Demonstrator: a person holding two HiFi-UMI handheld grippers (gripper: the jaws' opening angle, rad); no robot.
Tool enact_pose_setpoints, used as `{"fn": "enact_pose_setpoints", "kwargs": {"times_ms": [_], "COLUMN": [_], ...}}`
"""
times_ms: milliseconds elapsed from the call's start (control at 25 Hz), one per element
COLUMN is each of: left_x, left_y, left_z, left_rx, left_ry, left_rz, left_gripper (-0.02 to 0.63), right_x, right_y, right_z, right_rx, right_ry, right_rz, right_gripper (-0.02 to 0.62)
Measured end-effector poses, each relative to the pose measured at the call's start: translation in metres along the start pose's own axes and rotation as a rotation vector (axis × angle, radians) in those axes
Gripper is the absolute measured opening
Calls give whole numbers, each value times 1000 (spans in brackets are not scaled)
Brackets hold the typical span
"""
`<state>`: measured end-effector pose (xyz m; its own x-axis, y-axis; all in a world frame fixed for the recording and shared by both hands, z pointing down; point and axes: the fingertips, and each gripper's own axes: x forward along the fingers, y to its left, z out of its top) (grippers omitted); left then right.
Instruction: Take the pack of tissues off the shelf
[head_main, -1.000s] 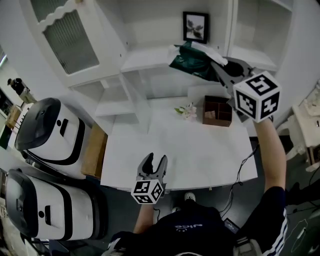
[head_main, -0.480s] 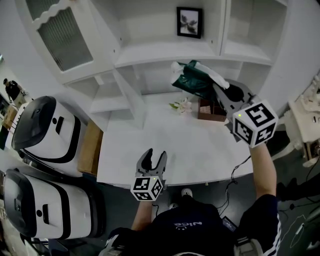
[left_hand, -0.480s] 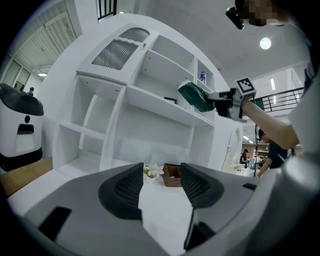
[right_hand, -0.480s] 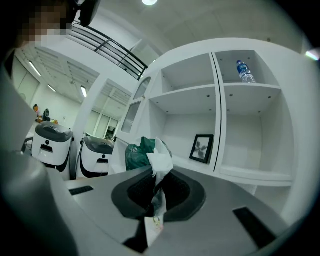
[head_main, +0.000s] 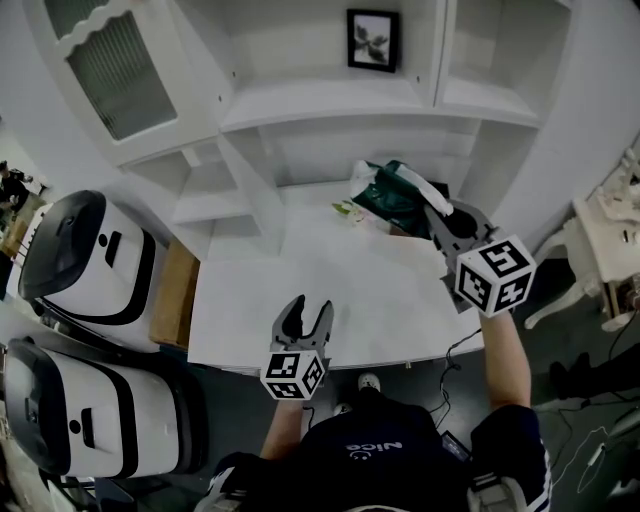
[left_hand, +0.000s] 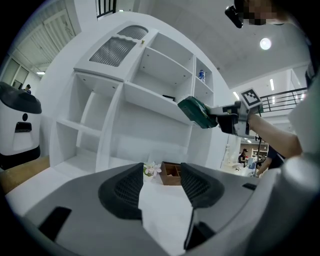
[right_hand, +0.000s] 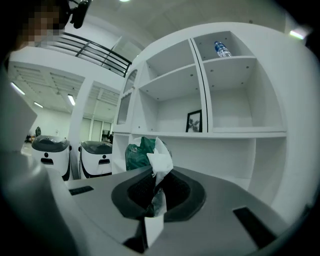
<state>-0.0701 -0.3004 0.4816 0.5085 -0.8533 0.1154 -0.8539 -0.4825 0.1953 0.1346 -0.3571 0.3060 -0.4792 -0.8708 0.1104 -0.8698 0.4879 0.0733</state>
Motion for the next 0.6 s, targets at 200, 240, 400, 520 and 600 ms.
{"fn": "enact_pose_setpoints", "kwargs": {"times_ms": [200, 240, 400, 520, 600], "left_x": [2, 3, 6, 8, 9], "left_y": [0, 0, -2, -2, -3], "left_z": [-7, -9, -14, -19, -23], "left_rx": [1, 2, 4, -4, -6], "left_ry": [16, 19, 29, 42, 51], "left_rz": [2, 1, -3, -2, -1], "left_gripper": [234, 233, 233, 233, 233], "right_x": [-2, -3, -6, -7, -7], "right_y": [-7, -7, -6, -1, 3], "right_z": [-40, -47, -74, -92, -104], "right_rx": [75, 79, 63, 53, 62], "right_ry": [41, 51, 96, 117, 124], "right_rz": [-37, -46, -88, -108, -113], "right_gripper": [21, 22, 22, 23, 22]}}
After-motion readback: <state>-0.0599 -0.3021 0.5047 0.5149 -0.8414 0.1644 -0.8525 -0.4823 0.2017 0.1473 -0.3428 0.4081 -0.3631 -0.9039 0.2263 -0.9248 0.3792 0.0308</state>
